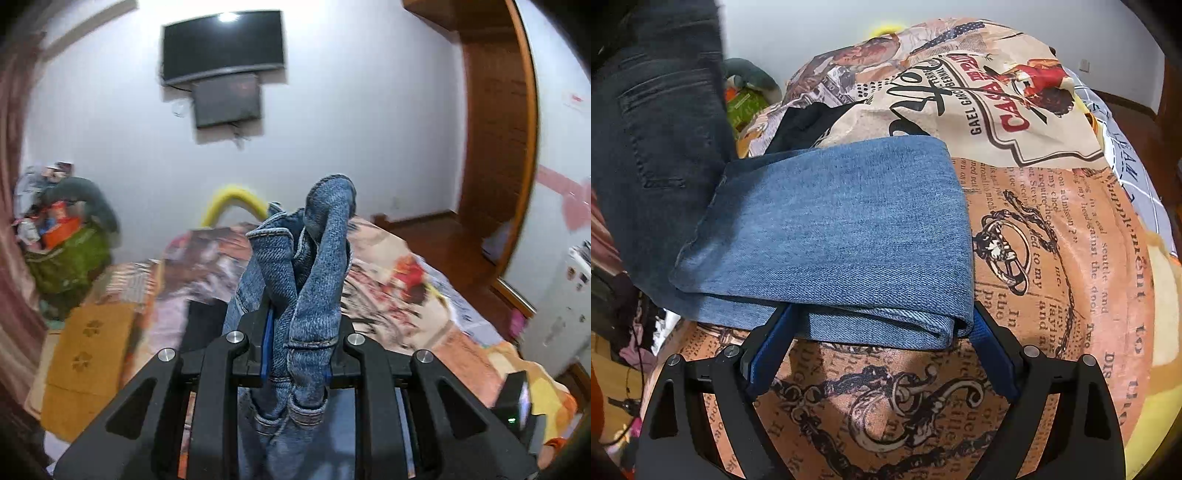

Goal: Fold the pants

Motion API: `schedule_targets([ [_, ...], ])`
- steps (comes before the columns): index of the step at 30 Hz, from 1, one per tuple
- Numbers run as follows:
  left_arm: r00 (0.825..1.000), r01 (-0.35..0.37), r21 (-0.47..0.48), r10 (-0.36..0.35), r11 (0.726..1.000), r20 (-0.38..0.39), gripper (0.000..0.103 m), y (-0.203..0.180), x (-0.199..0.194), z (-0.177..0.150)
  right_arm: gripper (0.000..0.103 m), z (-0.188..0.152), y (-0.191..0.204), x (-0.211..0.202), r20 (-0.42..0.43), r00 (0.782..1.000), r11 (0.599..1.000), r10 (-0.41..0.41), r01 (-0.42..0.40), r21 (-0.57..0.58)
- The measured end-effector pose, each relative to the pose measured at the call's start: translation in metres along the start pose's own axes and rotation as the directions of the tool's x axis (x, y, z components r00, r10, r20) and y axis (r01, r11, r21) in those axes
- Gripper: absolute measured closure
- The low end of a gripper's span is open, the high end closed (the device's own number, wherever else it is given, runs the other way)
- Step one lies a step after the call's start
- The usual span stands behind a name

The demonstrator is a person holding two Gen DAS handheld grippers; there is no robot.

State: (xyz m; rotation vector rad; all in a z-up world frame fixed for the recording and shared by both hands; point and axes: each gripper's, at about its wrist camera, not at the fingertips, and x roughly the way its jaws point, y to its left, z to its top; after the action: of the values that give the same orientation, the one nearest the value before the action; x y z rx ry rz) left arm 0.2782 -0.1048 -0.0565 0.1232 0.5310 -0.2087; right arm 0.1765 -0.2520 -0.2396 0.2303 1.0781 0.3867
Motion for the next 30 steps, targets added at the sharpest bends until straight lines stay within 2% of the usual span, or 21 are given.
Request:
schedule_targets([
  [5, 0.991, 0.094, 0.049, -0.088, 0.994, -0.099, 0.083, -0.047, 0.031, -0.018, 0.014, 0.001, -0.001, -0.001, 0.007, 1.0, 1.0, 0.022, -0.022, 0.01],
  [9, 0.969, 0.158, 0.063, -0.142, 0.986, -0.201, 0.083, -0.073, 0.061, -0.04, 0.015, -0.001, -0.003, -0.008, 0.02, 0.999, 0.999, 0.033, -0.033, 0.017],
  [12, 0.94, 0.202, 0.059, -0.177, 0.978, -0.293, 0.083, -0.087, 0.082, -0.052, 0.015, -0.005, -0.004, -0.016, 0.033, 0.999, 0.999, 0.03, -0.03, 0.017],
  [15, 0.885, 0.273, 0.049, -0.231, 0.961, -0.403, 0.082, -0.1, 0.097, -0.065, 0.015, -0.01, -0.005, -0.025, 0.046, 0.999, 1.0, 0.017, -0.017, 0.012],
  [16, 0.875, 0.278, 0.064, -0.225, 0.958, -0.428, 0.081, -0.105, 0.099, -0.068, 0.015, -0.012, -0.006, -0.03, 0.053, 0.998, 1.0, 0.013, -0.014, 0.012],
  [18, 0.873, 0.281, 0.102, -0.209, 0.954, -0.441, 0.076, -0.113, 0.097, -0.071, 0.015, -0.015, -0.005, -0.036, 0.06, 0.998, 1.0, 0.017, -0.017, 0.012],
  [19, 0.871, 0.28, 0.113, -0.203, 0.953, -0.447, 0.073, -0.116, 0.096, -0.072, 0.015, -0.016, -0.005, -0.038, 0.062, 0.998, 1.0, 0.019, -0.02, 0.011],
  [21, 0.858, 0.284, 0.105, -0.204, 0.953, -0.471, 0.042, -0.118, 0.095, -0.072, 0.015, -0.019, -0.003, -0.043, 0.068, 0.997, 1.0, 0.025, -0.026, 0.007],
  [22, 0.853, 0.29, 0.081, -0.219, 0.954, -0.473, 0.016, -0.115, 0.094, -0.07, 0.015, -0.02, -0.002, -0.045, 0.07, 0.997, 1.0, 0.027, -0.027, 0.005],
  [23, 0.856, 0.297, 0.06, -0.238, 0.953, -0.46, 0.009, -0.113, 0.092, -0.068, 0.015, -0.021, -0.001, -0.047, 0.072, 0.997, 1.0, 0.029, -0.029, 0.001],
  [24, 0.865, 0.299, 0.039, -0.254, 0.953, -0.433, 0.009, -0.107, 0.087, -0.065, 0.015, -0.02, 0.001, -0.047, 0.073, 0.997, 1.0, 0.028, -0.028, -0.001],
  [26, 0.883, 0.277, 0.034, -0.24, 0.96, -0.403, 0.006, -0.096, 0.083, -0.059, 0.015, -0.02, 0.003, -0.049, 0.077, 0.997, 1.0, 0.027, -0.026, -0.009],
  [28, 0.908, 0.233, 0.055, -0.197, 0.971, -0.37, 0.004, -0.082, 0.083, -0.054, 0.015, -0.02, 0.005, -0.05, 0.083, 0.996, 1.0, 0.028, -0.027, -0.014],
  [30, 0.934, 0.162, 0.105, -0.118, 0.981, -0.338, 0.002, -0.066, 0.086, -0.051, 0.015, -0.019, 0.007, -0.051, 0.099, 0.995, 1.0, 0.021, -0.019, -0.02],
])
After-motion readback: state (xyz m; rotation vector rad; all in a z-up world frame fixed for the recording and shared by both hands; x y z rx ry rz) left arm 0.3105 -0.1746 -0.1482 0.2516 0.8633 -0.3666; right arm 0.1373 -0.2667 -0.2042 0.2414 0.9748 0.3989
